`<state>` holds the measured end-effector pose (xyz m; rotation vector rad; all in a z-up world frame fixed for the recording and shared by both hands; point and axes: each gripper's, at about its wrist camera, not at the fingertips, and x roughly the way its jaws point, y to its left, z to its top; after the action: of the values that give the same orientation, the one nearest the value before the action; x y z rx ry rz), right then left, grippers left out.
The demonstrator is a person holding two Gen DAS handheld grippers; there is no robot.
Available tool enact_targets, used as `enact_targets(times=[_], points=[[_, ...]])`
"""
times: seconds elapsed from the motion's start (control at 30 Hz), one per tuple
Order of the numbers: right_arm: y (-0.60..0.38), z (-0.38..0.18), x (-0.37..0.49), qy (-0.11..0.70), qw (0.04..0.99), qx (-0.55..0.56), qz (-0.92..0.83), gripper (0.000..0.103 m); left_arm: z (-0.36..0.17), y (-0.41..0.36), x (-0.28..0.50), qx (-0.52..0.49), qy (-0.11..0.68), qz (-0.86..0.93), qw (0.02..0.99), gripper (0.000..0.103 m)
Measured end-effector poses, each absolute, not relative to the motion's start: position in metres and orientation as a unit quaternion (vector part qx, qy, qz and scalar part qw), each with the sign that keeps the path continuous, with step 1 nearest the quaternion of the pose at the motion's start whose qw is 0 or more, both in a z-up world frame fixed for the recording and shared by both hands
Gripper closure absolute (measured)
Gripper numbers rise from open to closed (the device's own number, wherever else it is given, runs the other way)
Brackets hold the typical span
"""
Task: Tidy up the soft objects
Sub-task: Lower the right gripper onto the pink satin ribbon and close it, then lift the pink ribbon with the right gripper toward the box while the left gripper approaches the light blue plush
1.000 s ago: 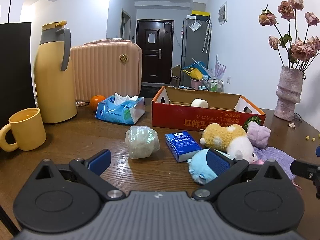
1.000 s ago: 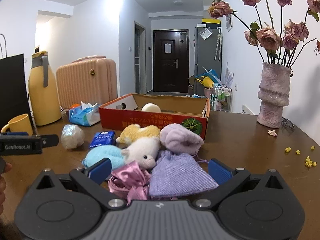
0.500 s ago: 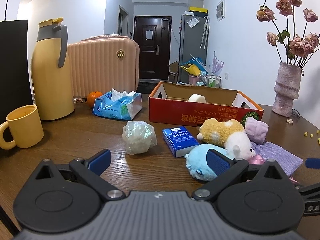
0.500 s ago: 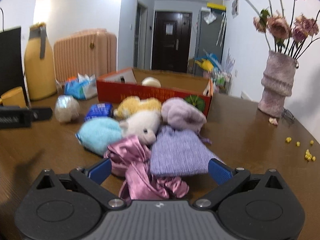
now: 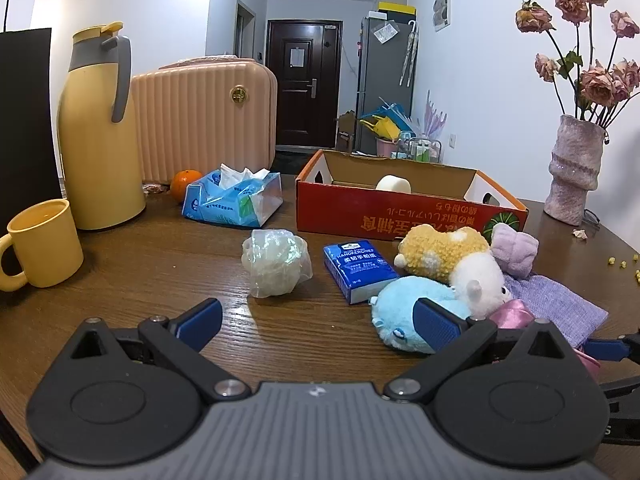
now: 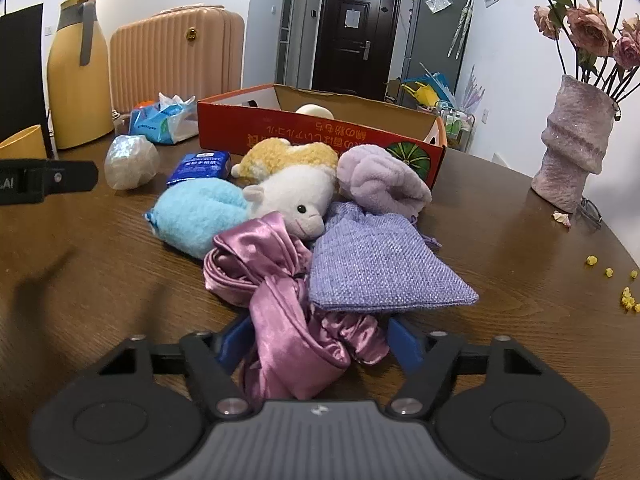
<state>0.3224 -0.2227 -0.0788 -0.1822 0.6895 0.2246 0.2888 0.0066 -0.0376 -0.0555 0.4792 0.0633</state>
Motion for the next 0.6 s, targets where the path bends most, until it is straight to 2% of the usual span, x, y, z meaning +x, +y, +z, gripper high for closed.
enact_targets(times=[0.1, 0.13, 0.33, 0.6], points=[[-0.224, -0.079, 0.324, 0.341, 0.929, -0.084, 0.117, 0.049, -0.038, 0.006, 0.29, -0.027, 0.239, 0.031, 0.97, 0.0], [-0.224, -0.078, 0.323, 0.338, 0.93, -0.082, 0.122, 0.056, -0.038, 0.006, 0.29, -0.027, 0.24, 0.031, 0.97, 0.0], [-0.227, -0.073, 0.317, 0.318, 0.934, -0.06, 0.15, 0.077, -0.038, 0.006, 0.29, -0.027, 0.241, 0.031, 0.97, 0.0], [-0.229, -0.062, 0.305, 0.271, 0.944, -0.04, 0.183, 0.08, -0.038, 0.006, 0.29, -0.028, 0.24, 0.03, 0.97, 0.0]])
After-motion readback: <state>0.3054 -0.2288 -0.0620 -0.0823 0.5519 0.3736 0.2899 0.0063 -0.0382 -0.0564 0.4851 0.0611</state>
